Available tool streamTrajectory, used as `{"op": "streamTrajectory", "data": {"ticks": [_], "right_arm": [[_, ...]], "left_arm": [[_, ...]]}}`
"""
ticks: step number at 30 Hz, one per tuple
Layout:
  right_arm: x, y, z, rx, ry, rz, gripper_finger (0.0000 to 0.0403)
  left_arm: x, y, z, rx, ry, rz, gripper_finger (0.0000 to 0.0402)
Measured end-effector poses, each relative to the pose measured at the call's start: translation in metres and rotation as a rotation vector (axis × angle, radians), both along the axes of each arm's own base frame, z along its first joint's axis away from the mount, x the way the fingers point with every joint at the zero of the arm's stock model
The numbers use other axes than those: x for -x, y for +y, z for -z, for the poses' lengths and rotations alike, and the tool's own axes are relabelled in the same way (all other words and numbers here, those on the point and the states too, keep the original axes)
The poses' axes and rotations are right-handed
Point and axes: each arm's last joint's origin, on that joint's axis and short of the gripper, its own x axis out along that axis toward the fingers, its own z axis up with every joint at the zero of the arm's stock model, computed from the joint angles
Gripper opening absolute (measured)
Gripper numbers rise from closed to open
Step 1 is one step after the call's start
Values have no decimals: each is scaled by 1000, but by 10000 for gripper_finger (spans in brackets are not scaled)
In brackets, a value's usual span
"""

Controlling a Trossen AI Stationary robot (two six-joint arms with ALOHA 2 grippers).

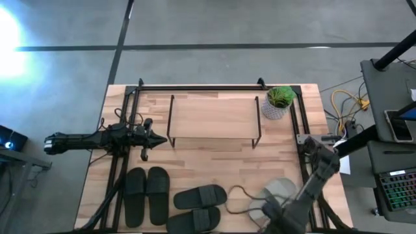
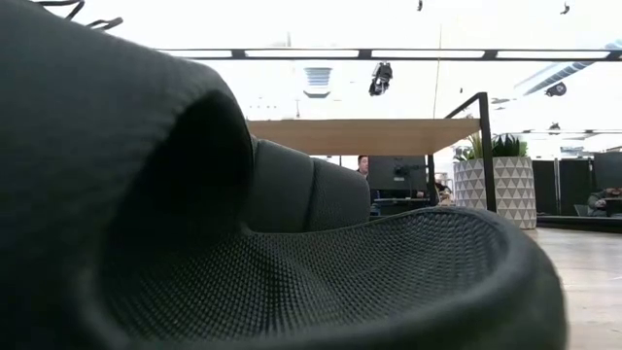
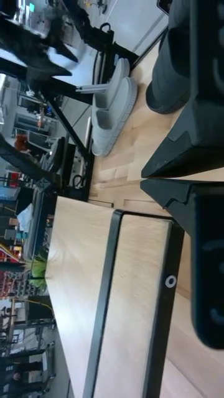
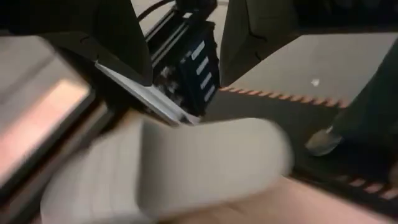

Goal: Pick and place slides into the shelf
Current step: Put the bottom grey slide under the shelf

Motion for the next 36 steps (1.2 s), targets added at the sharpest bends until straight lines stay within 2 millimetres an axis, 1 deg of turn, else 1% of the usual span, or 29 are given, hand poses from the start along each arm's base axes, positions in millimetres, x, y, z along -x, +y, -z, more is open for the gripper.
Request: {"op": "streamTrajectory", "data": {"ticks": [4, 7, 9, 11, 15, 17, 22, 27, 33, 36], "right_arm": [[17, 13, 25, 148, 107, 190, 180], [26, 17, 43, 199, 216, 246, 180], [29, 16, 53, 225, 257, 244, 180], [30, 14, 61, 244, 261, 225, 180], [33, 9, 76, 329, 210, 186, 180], [34, 6, 82, 354, 198, 149, 180], [42, -2, 100, 381, 231, 37, 180], [47, -6, 109, 375, 252, -52, 180], [53, -6, 112, 394, 263, -75, 179], [57, -4, 112, 402, 263, -86, 162]], "left_arm": [[0, 0, 0, 0, 1, 0, 0], [0, 0, 0, 0, 0, 0, 0], [0, 0, 0, 0, 1, 0, 0], [0, 0, 0, 0, 1, 0, 0], [0, 0, 0, 0, 0, 0, 0], [0, 0, 0, 0, 1, 0, 0], [0, 0, 0, 0, 1, 0, 0], [0, 0, 0, 0, 1, 0, 0], [0, 0, 0, 0, 1, 0, 0], [0, 0, 0, 0, 1, 0, 0]]}}
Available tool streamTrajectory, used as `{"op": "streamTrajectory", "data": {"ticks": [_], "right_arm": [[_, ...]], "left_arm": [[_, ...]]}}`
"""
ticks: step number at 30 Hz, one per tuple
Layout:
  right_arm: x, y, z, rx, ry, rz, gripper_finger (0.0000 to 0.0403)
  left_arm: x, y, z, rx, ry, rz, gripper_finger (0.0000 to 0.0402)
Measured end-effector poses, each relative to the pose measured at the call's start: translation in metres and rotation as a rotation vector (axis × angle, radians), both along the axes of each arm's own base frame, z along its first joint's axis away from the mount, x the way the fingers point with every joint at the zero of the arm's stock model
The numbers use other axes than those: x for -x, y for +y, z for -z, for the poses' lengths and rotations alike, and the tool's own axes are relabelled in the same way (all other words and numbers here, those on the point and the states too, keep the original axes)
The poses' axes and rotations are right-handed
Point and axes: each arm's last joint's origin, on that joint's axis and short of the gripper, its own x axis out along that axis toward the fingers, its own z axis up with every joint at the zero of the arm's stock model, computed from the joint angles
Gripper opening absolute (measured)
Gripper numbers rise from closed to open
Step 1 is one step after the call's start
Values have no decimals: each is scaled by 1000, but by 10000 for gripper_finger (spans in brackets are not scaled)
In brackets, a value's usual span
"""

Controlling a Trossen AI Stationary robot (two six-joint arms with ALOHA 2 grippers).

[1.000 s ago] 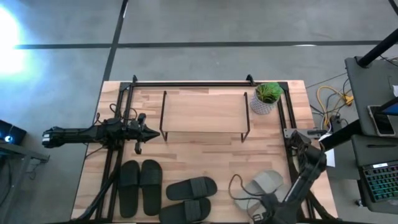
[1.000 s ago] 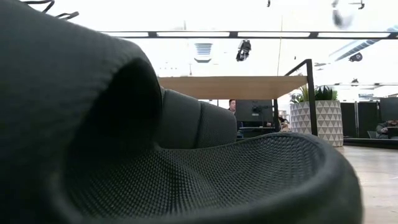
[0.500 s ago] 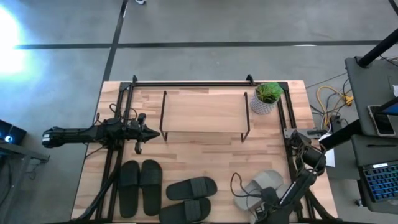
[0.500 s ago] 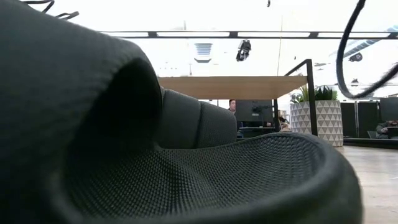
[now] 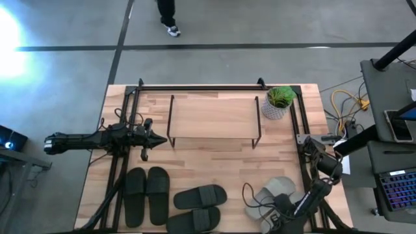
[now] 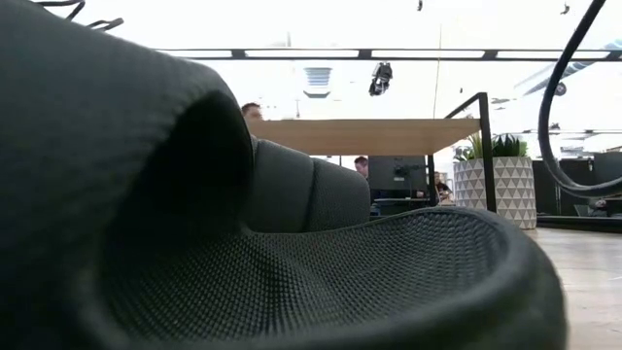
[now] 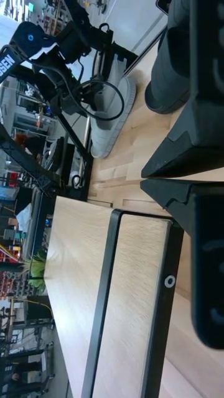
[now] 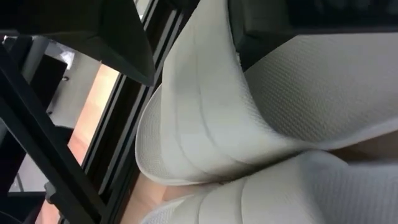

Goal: Pick and place slides into the shelf
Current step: Put the bottom grey slide under the shelf

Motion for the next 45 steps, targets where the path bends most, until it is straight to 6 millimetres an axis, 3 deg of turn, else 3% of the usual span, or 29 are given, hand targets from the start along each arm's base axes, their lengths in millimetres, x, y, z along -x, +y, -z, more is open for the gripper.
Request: {"op": "streamTrajectory", "data": {"ticks": [9, 16, 23, 29, 34, 39, 45], "right_arm": [[12, 7, 0, -4, 0, -39, 19], [1, 19, -22, -21, -189, -130, 13], [-16, 41, -84, -47, -669, -404, 12], [-38, 35, -118, -61, -799, -557, 13], [-64, 9, -139, 81, -878, -763, 13], [-97, -37, -128, 154, -659, -948, 13], [-120, -99, -111, 189, -403, -1043, 13]], "left_arm": [[0, 0, 0, 0, 0, 0, 0], [0, 0, 0, 0, 1, 0, 0], [0, 0, 0, 0, 0, 0, 0], [0, 0, 0, 0, 1, 0, 0], [0, 0, 0, 0, 0, 0, 0], [0, 0, 0, 0, 0, 0, 0], [0, 0, 0, 0, 0, 0, 0]]}}
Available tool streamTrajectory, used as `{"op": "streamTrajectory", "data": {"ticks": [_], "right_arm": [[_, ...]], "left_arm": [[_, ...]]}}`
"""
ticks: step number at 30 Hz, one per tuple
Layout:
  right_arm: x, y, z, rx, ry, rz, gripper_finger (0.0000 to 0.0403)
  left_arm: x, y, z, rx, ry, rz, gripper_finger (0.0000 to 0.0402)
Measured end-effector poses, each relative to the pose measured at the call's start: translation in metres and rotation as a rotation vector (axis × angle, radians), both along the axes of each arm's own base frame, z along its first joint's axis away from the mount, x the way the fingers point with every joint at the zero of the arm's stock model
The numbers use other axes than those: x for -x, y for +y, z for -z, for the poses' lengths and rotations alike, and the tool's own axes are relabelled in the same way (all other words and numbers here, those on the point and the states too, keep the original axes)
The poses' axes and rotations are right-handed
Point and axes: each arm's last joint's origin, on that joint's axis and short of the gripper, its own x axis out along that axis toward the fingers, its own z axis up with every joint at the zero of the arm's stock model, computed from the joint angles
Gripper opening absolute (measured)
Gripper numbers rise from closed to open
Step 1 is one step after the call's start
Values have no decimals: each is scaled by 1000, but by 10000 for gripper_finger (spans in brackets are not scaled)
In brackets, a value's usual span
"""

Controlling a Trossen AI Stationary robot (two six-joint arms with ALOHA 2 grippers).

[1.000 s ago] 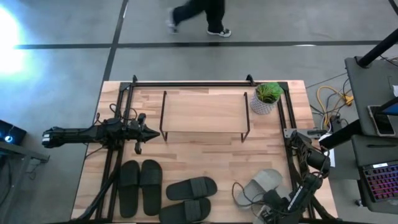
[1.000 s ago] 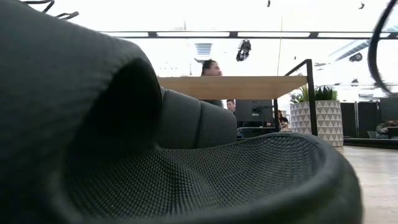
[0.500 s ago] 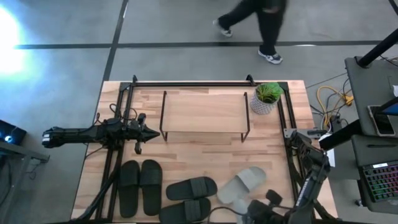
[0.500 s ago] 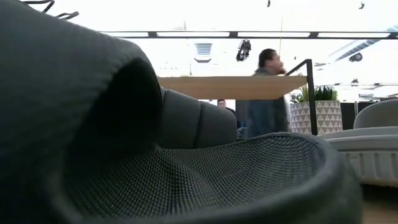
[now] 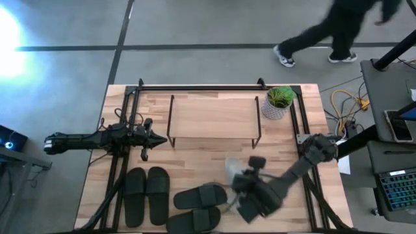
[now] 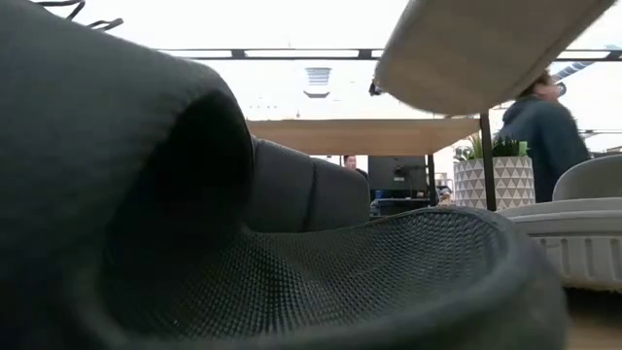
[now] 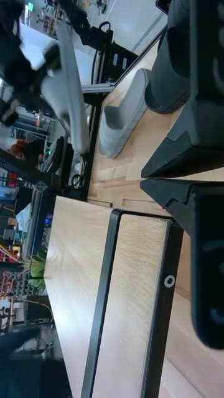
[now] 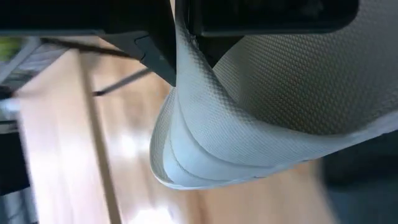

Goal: Pick and place slides into the shelf
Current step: Put the bottom grey slide under the shelf

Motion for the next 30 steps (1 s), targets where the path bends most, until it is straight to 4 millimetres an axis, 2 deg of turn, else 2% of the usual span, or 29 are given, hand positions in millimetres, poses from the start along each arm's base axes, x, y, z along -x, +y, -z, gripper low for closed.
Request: {"op": "streamTrajectory", "data": {"ticks": [3, 7, 14, 17, 24, 30], "right_arm": [[-11, -27, 12, 41, 89, -8, 13], [-27, -58, 28, -23, 145, -4, 13], [-38, -108, 57, -24, 172, 175, 13], [-37, -115, 66, -4, 170, 205, 13], [-29, -113, 80, 28, 197, 203, 15], [-18, -116, 96, 60, 190, 287, 52]], "left_arm": [[0, 0, 0, 0, 0, 0, 0], [0, 0, 0, 0, 0, 0, 0], [0, 0, 0, 0, 0, 0, 0], [0, 0, 0, 0, 0, 0, 0], [0, 0, 0, 0, 0, 0, 0], [0, 0, 0, 0, 0, 0, 0]]}}
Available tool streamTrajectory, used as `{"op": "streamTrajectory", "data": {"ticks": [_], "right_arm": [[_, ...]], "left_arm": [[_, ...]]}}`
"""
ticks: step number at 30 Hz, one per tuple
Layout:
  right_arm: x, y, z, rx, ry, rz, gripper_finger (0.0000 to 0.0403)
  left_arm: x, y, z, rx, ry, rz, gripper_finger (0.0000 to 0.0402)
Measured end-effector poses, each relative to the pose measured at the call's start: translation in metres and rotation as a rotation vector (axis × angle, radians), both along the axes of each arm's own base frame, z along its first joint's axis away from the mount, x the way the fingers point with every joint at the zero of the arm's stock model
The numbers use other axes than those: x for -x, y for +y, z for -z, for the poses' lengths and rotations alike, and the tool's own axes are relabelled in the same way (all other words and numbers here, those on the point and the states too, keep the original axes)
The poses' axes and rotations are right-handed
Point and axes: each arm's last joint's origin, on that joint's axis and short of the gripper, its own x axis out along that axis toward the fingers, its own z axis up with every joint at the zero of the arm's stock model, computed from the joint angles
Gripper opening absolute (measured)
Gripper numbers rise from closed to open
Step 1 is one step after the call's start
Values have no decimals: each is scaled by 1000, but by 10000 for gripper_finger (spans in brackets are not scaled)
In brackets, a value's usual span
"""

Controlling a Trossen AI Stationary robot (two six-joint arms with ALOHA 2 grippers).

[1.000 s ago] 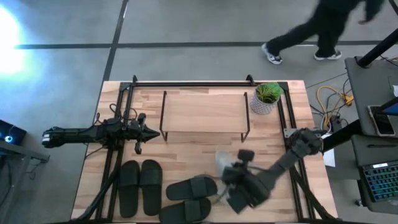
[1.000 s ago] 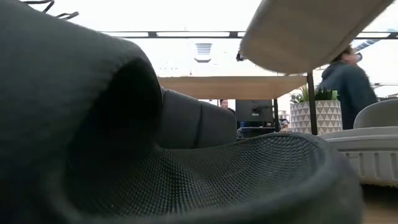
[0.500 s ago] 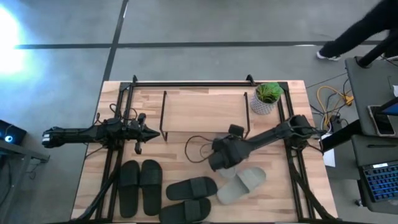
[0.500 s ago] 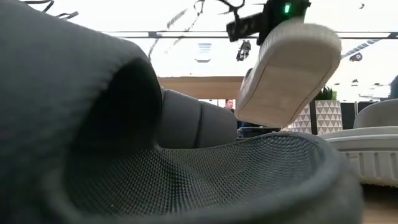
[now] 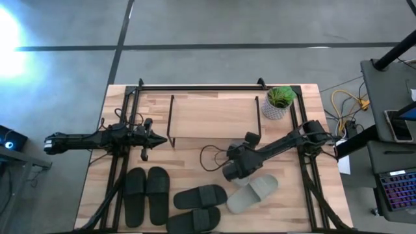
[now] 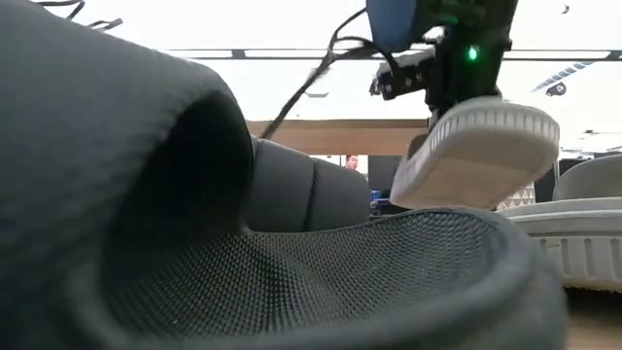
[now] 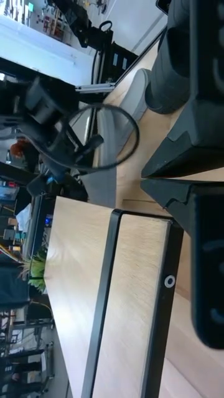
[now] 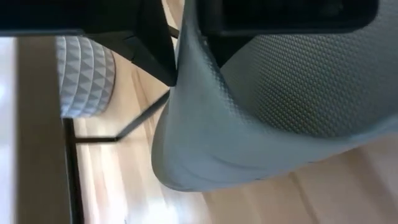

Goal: Pick and place slides into the shelf
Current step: Put the bottom grey slide under the shelf, then put the grey slide under the shelf

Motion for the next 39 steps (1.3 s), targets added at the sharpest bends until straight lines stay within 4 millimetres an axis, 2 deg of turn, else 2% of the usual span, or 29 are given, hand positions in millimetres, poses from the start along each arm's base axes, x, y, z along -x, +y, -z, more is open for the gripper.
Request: {"op": "streamTrajectory", "data": {"ticks": [9, 16, 22, 26, 32, 36, 39], "right_arm": [[15, -5, 20, 69, 22, 39, 110], [11, 3, 21, 69, 20, -82, 142], [9, 10, 15, 65, 20, -110, 158], [12, 16, 14, 1, 49, -105, 160], [16, 37, 9, -87, 55, -134, 160], [19, 53, -3, -103, 24, -155, 160], [24, 66, -21, -125, -19, -105, 160]], "left_arm": [[0, 0, 0, 0, 0, 0, 0], [0, 0, 0, 0, 0, 0, 0], [0, 0, 0, 0, 0, 0, 0], [0, 0, 0, 0, 0, 0, 0], [0, 0, 0, 0, 0, 0, 0], [0, 0, 0, 0, 0, 0, 0], [0, 0, 0, 0, 0, 0, 0]]}}
